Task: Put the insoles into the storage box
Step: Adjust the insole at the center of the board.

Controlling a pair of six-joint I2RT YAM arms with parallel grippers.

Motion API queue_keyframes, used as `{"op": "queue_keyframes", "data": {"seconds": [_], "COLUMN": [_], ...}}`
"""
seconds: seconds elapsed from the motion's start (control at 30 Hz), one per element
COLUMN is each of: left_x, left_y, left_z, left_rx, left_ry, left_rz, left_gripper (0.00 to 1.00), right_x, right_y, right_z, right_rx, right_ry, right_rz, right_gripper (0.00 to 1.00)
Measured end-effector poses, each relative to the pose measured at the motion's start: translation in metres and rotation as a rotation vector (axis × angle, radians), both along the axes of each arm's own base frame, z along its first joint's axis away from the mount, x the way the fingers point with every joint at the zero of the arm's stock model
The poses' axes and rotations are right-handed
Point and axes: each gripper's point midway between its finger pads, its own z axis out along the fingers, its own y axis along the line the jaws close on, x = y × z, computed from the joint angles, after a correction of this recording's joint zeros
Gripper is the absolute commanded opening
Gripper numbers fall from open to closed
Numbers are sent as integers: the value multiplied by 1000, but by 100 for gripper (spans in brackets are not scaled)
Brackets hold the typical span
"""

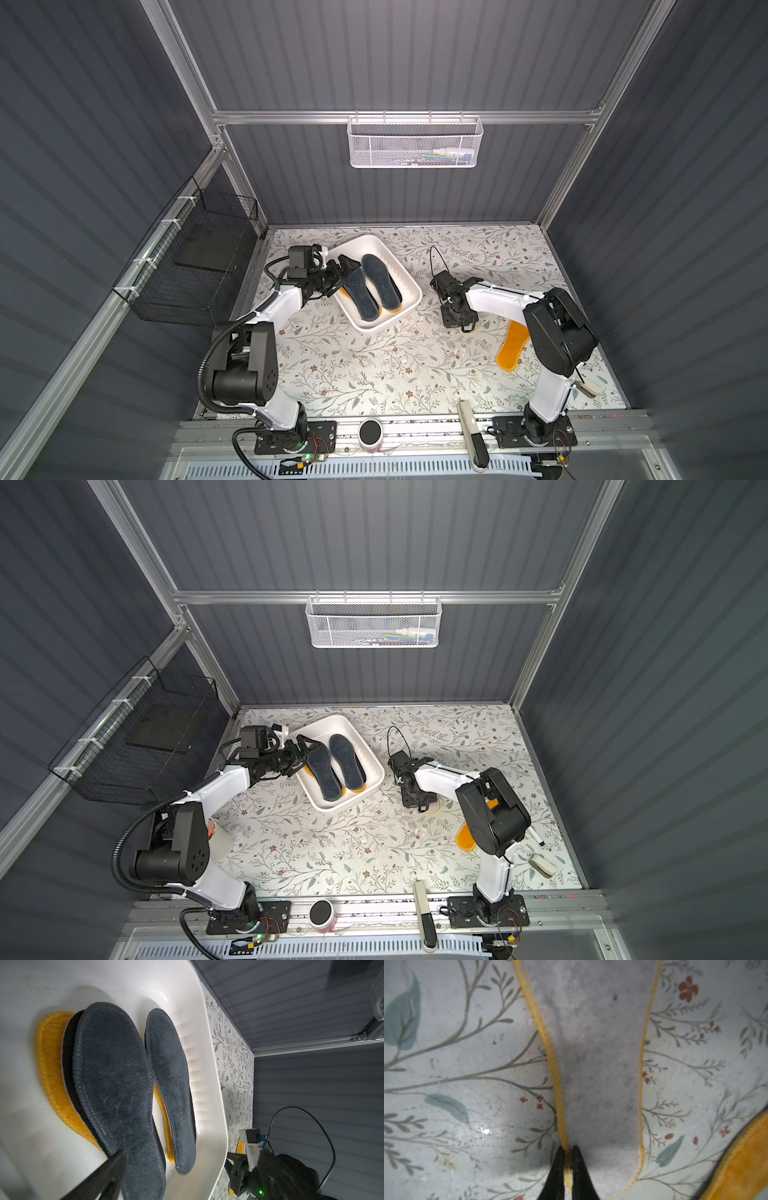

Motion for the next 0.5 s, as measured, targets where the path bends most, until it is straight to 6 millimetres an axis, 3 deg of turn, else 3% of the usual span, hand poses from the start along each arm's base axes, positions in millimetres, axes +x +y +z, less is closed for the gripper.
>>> {"op": "queue_keyframes", "data": {"seconds": [0.5], "left_x": [0], "left_y": [0], "left_z": [0], "left_rx": [0], "left_ry": [0], "left_rz": [0], "left_gripper": [100], "right_x": [-6], "right_y": [3], "right_z": [5], "right_rx": [162], "right_ry": [-22], "right_rz": [-20], "right_gripper": [0]}}
